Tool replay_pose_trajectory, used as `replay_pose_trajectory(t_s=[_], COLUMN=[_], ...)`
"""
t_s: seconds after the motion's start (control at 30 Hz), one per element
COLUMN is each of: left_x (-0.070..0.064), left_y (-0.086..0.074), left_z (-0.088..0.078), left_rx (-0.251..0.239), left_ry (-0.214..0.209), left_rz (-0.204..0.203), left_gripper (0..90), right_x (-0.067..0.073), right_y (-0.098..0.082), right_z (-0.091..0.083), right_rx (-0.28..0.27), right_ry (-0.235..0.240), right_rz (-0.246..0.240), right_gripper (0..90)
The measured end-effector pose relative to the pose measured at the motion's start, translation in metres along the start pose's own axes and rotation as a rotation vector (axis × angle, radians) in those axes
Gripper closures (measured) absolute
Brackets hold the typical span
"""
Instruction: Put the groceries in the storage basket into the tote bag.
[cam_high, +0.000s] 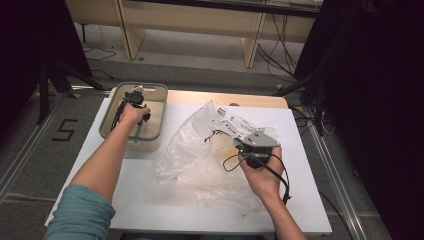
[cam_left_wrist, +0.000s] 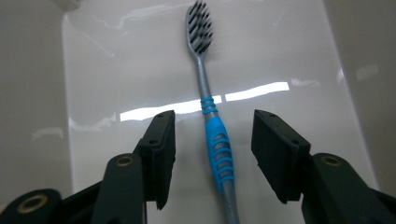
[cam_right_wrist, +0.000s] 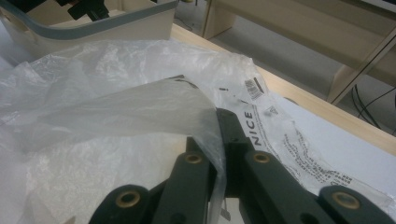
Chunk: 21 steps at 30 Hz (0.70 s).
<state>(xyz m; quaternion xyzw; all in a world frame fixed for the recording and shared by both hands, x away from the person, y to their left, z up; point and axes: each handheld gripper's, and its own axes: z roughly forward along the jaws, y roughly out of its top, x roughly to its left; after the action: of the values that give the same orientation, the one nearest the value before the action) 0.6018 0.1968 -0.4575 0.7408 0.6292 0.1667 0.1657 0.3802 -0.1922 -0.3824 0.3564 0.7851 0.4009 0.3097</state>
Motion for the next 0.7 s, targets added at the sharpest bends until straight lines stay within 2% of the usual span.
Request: replay_pose_trajectory(t_s=[0.23, 0.7], left_x=[-0.0008, -0.0012], left_y=[-0.0001, 0.0003], left_z=[0.0025, 0.003], left_rx=[0.021, 0.024], left_ry=[-0.005, -0.031], left_rz=[0.019, 0.006], left_gripper=[55.7, 65.5], right_x=[-0.0002, -0.0001], right_y=[-0.0001, 0.0003], right_z=[0.0001, -0.0002], right_rx=[0.001, -0.001], right_ry=[0.0, 0.0], right_rz=[0.0, 0.002], right_gripper=[90.0, 90.0])
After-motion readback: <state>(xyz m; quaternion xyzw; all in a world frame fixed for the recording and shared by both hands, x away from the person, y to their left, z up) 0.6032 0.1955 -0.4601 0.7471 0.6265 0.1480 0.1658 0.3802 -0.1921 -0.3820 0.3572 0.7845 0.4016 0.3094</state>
